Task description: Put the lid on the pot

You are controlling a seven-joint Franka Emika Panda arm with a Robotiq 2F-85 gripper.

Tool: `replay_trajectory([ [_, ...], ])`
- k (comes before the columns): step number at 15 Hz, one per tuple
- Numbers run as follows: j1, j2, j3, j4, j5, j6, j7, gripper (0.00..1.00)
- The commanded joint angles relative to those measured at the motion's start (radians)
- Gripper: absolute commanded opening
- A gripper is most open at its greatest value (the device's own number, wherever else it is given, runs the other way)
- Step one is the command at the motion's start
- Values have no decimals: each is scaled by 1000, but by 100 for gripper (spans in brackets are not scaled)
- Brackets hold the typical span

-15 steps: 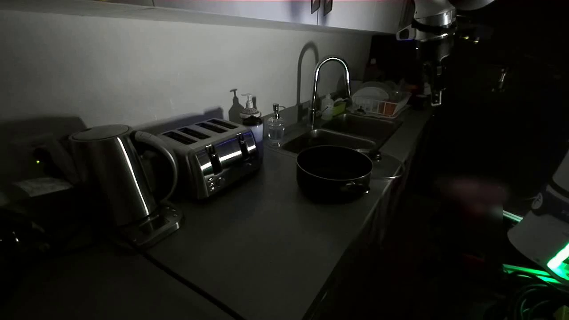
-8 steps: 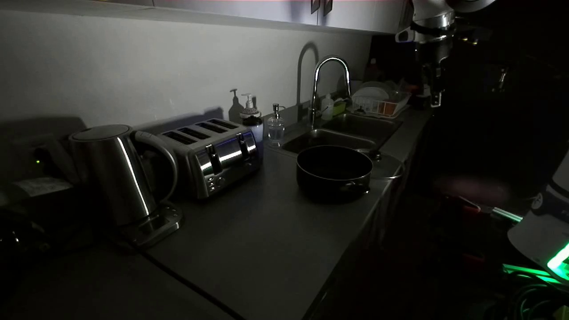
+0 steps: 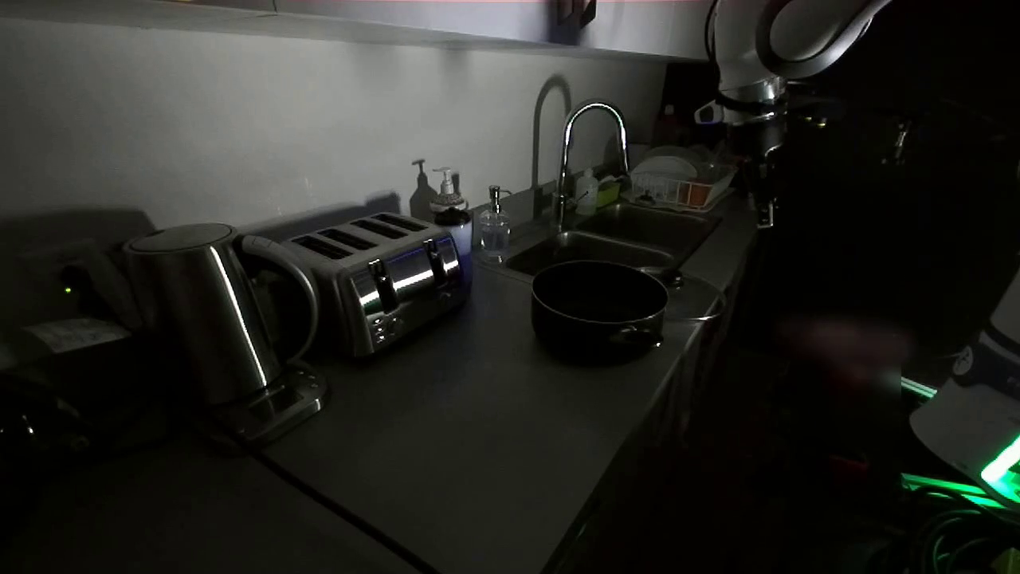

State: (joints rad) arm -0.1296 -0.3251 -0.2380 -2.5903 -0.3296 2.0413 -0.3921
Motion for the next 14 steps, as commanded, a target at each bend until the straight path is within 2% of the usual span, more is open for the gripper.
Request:
replay_trajectory([
  [1,-24,145,-40,40,68,63,-34,100],
  [7,-83,346,-57,108,153,131,-17,100],
  [14,-127,548,-36,250,173,168,63,100],
])
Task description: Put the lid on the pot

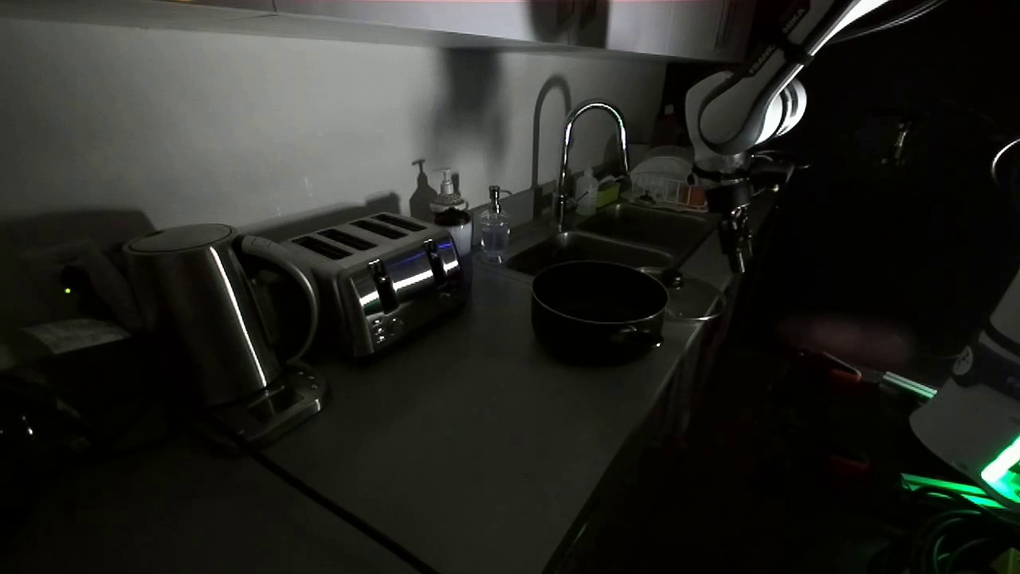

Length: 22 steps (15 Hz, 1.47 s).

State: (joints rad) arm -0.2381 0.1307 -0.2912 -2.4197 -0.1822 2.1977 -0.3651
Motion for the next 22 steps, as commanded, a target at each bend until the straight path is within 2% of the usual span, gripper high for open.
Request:
replay_trajectory([
  [1,-22,114,20,99,27,13,49,100],
  [7,-31,229,33,202,46,48,154,100],
  [13,-24,293,30,256,40,110,273,100],
  [22,-38,329,52,266,106,228,315,100],
])
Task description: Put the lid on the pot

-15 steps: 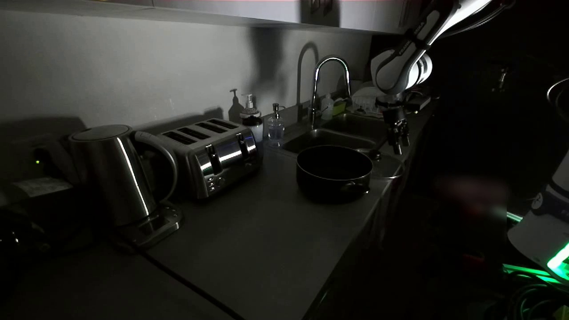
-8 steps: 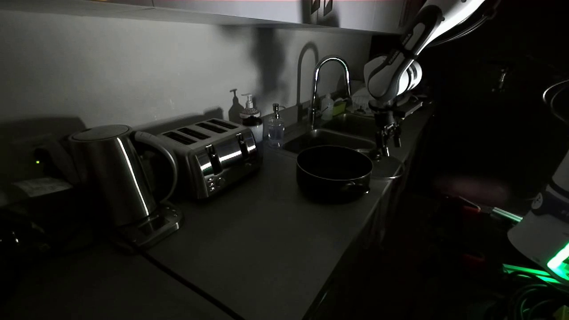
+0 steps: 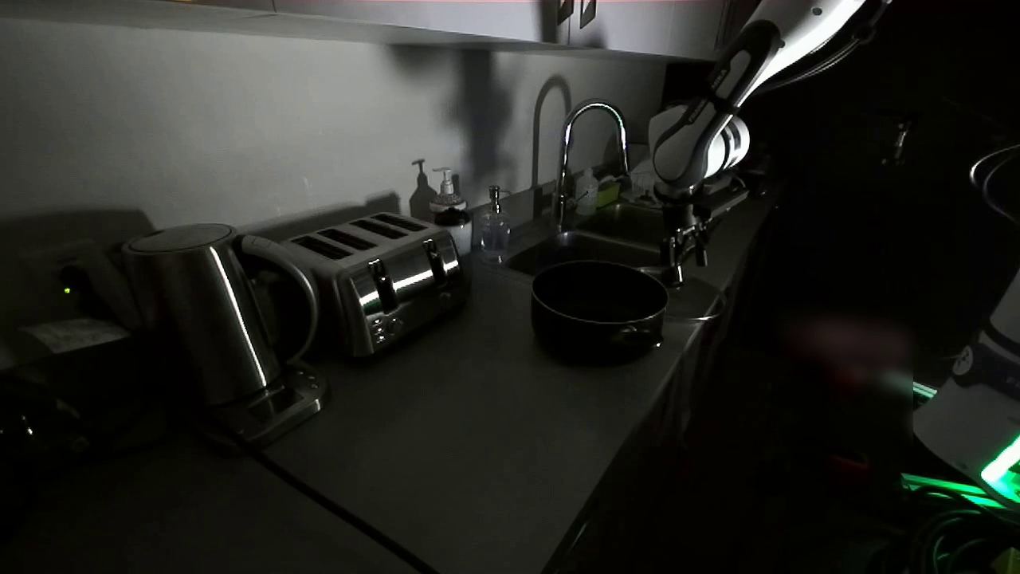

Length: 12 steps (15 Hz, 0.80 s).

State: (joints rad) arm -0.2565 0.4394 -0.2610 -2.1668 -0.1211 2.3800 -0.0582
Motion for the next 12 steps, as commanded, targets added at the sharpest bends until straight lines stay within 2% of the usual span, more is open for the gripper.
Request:
replay_trajectory([
  [1,-21,24,25,14,56,57,7,100],
  [7,-29,35,34,3,99,109,1,100],
  [8,-31,34,34,0,103,117,-1,77],
  [9,-32,32,34,-4,107,125,-2,74],
  [12,-34,26,33,-11,114,142,-2,51],
])
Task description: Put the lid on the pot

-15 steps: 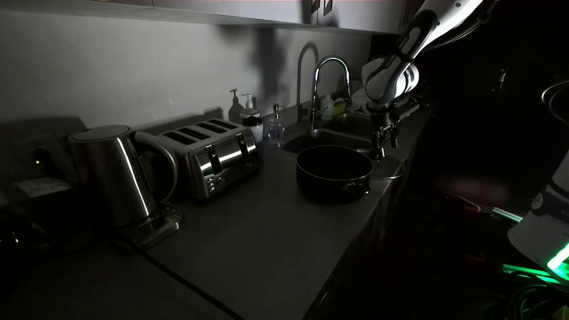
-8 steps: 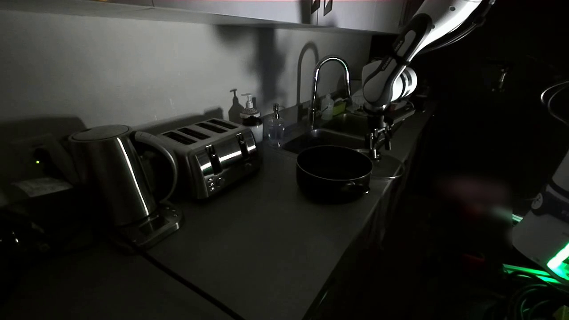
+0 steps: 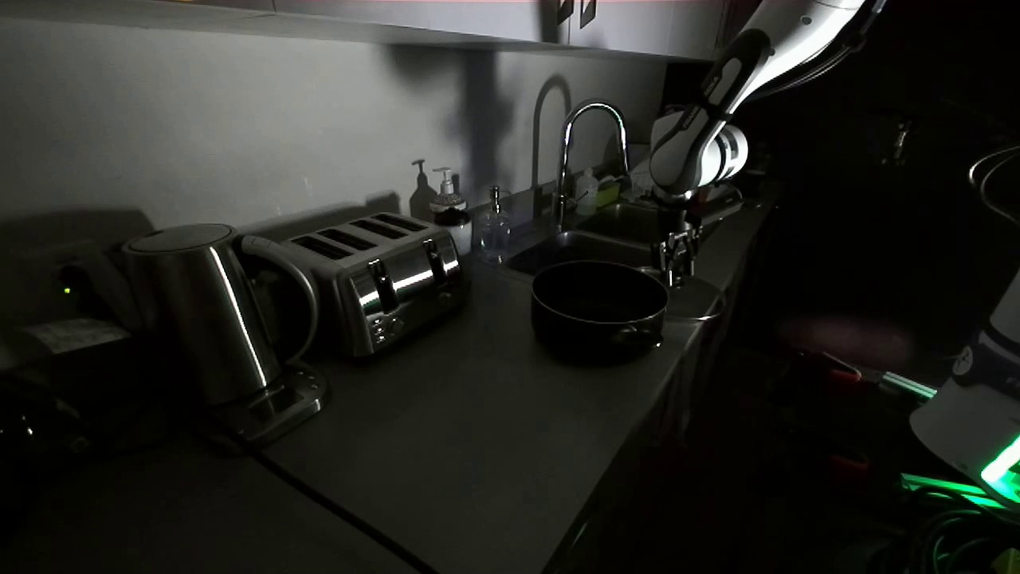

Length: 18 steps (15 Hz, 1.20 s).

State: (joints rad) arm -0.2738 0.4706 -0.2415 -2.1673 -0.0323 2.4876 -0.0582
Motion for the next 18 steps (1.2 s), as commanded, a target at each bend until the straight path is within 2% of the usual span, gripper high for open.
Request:
replay_trajectory([
  [1,-17,-8,14,-12,27,40,-3,43],
  [3,-17,-14,13,-16,26,47,-3,29],
  [4,-17,-17,13,-18,26,51,-2,25],
  [10,-19,-92,8,-91,14,108,-23,25],
  [14,-18,-217,-16,-206,-8,181,-38,25],
  [18,-14,-348,-42,-293,-40,201,-55,25],
])
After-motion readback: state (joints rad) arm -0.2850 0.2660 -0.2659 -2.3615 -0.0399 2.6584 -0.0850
